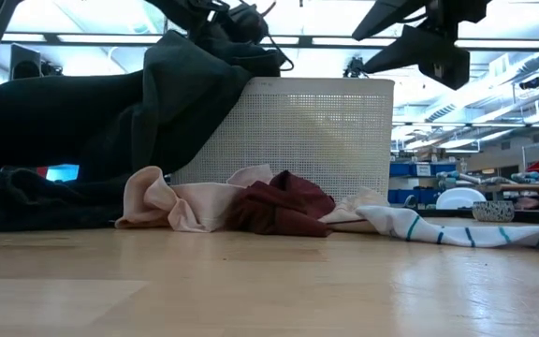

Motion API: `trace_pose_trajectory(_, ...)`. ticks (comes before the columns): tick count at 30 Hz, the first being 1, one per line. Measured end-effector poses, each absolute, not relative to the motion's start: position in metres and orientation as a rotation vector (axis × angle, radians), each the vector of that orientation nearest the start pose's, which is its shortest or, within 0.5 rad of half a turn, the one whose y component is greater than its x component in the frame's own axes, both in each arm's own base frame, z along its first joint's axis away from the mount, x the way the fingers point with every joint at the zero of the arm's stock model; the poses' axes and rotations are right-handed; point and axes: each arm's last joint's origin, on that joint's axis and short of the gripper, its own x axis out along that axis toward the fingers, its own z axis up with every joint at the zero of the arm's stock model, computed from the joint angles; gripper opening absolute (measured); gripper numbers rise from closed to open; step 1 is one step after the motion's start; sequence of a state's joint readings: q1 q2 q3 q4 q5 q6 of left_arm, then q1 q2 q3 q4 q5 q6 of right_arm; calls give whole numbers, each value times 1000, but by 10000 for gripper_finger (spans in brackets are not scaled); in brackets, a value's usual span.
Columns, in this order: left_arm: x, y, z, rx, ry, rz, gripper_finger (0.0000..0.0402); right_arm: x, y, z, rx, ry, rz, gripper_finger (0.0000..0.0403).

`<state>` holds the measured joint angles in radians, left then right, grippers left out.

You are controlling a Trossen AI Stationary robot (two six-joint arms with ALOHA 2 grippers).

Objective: Sort clothes
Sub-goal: Put the dark blue jeans into the white bin

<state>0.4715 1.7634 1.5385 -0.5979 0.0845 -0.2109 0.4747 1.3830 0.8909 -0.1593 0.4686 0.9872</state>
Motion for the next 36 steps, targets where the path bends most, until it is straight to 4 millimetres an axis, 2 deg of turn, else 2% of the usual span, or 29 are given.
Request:
trace_pose_trajectory(5,345,172,323,-488,767,439,163,262,120,248,656,507,-259,164)
trace_pose_trajectory(10,341,163,369,-408,746,390,165,259,118,252,643,499,-249,164)
trace_pose_trajectory(17,325,134,433,-317,706,338,165,259,118,254,616,494,-236,164)
trace_pose_trajectory(20,310,113,451,-262,701,354,165,259,118,254,609,493,-233,164)
trace_pose_trajectory(25,276,78,474,-183,695,364,163,260,119,255,615,484,-229,164)
trace_pose_trajectory(29,241,54,486,-168,656,403,161,261,119,257,629,461,-217,164)
trace_pose_trajectory(32,216,40,484,-195,643,421,161,262,120,259,629,446,-207,164)
trace_pose_trajectory(36,187,22,471,-266,638,430,161,263,120,260,626,431,-199,164)
